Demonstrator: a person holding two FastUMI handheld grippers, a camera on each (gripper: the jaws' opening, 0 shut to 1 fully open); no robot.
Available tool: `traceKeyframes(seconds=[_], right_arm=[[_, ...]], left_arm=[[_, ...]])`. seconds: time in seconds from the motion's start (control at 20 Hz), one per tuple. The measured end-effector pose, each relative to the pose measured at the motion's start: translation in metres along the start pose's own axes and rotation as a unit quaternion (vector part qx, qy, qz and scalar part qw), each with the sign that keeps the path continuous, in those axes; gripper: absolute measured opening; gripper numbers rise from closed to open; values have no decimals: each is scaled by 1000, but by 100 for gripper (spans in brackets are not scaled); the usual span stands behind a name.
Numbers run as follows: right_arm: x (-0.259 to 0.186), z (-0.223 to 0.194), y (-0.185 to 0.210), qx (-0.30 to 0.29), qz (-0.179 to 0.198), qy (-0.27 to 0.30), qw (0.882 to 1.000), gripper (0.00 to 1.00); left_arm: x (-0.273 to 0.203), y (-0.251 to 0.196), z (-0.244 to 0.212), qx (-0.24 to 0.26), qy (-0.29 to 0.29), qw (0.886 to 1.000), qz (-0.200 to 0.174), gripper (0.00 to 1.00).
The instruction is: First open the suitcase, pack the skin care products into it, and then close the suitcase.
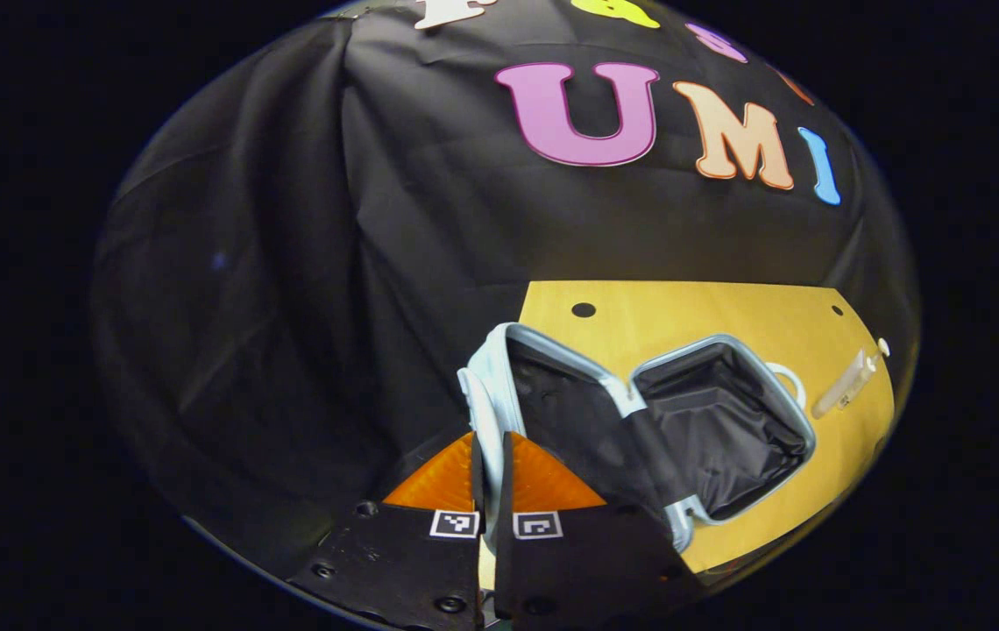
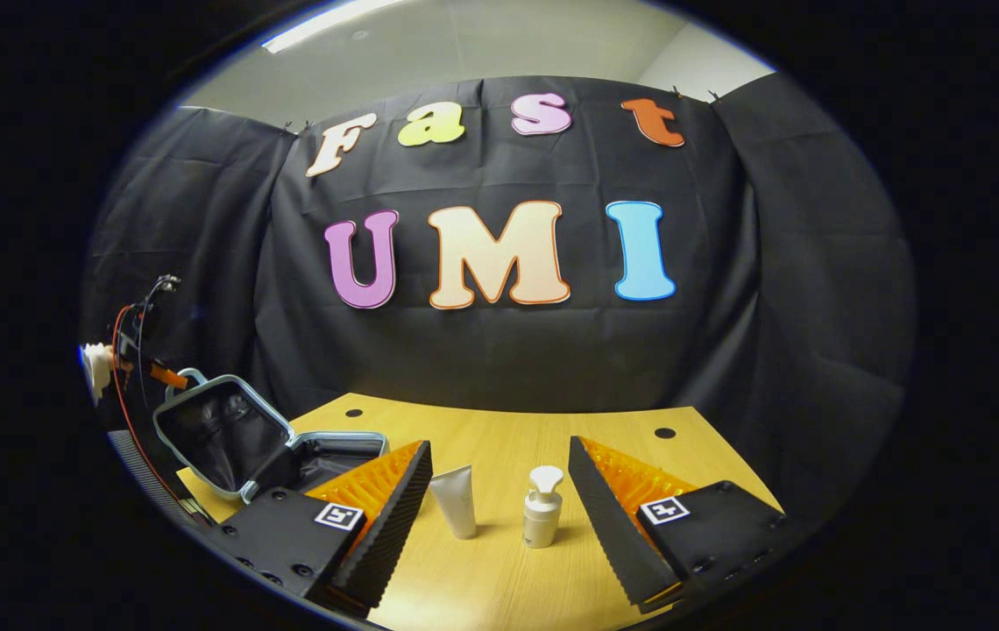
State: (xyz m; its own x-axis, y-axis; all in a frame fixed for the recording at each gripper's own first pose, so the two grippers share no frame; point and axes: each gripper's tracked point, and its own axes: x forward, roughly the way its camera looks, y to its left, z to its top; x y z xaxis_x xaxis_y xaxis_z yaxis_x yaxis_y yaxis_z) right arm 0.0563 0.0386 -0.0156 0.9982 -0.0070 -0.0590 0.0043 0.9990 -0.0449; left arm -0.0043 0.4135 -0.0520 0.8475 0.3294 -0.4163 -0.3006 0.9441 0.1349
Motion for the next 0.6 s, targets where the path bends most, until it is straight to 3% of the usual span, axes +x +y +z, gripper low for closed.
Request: traceKeyframes(seconds=[0.35, 0.6], right_arm=[[7, -12, -7, -3, -30, 24, 999, 98], [13, -22, -2, -9, -35, 39, 999, 96]], left_arm=[[81, -11, -89, -67, 37, 995, -58, 0], [105, -13, -117, -111, 51, 990, -73, 0]])
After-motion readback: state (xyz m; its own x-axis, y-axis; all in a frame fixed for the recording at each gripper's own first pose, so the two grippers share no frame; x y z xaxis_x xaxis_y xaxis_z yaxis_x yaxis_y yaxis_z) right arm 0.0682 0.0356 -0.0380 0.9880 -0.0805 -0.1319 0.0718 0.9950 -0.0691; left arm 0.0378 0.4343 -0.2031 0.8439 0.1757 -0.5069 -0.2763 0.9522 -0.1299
